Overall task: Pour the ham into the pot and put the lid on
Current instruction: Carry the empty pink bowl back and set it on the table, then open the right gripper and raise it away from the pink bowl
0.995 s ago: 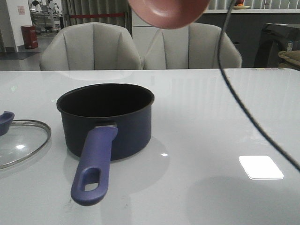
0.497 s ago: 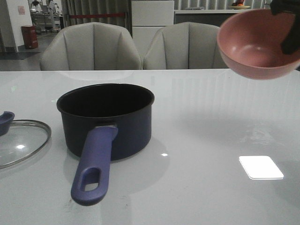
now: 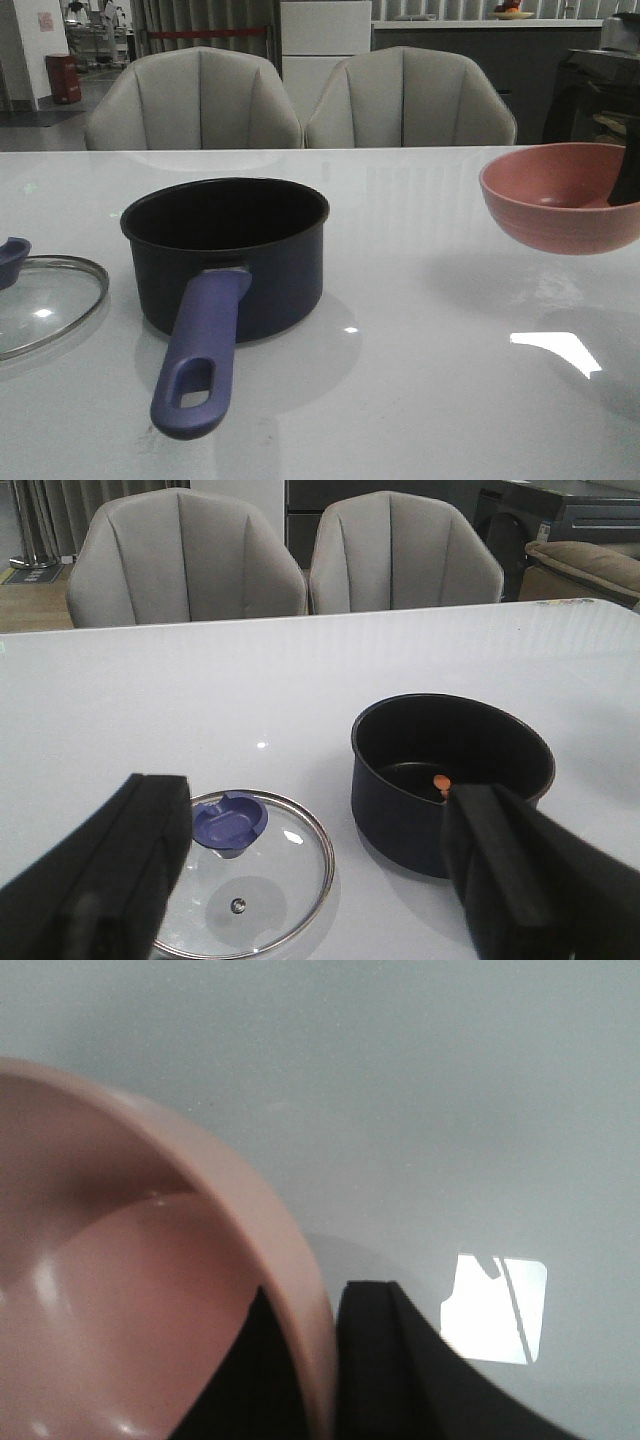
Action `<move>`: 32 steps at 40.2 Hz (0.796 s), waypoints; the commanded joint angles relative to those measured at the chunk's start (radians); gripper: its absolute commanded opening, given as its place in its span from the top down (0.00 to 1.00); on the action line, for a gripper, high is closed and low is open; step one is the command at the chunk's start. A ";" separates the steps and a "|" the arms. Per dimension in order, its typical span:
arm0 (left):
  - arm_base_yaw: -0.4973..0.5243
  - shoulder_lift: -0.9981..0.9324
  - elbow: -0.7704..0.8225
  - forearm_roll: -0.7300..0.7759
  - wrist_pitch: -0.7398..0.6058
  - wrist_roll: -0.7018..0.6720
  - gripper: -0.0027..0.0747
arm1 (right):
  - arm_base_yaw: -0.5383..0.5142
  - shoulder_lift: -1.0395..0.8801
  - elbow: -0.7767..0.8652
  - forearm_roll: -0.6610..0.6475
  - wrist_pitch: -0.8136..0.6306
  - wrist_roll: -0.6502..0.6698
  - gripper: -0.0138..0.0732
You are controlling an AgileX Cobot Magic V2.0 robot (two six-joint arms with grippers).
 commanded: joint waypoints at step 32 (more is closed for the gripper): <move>-0.008 0.011 -0.027 -0.005 -0.077 -0.001 0.24 | -0.007 0.100 -0.104 0.014 -0.021 -0.179 0.24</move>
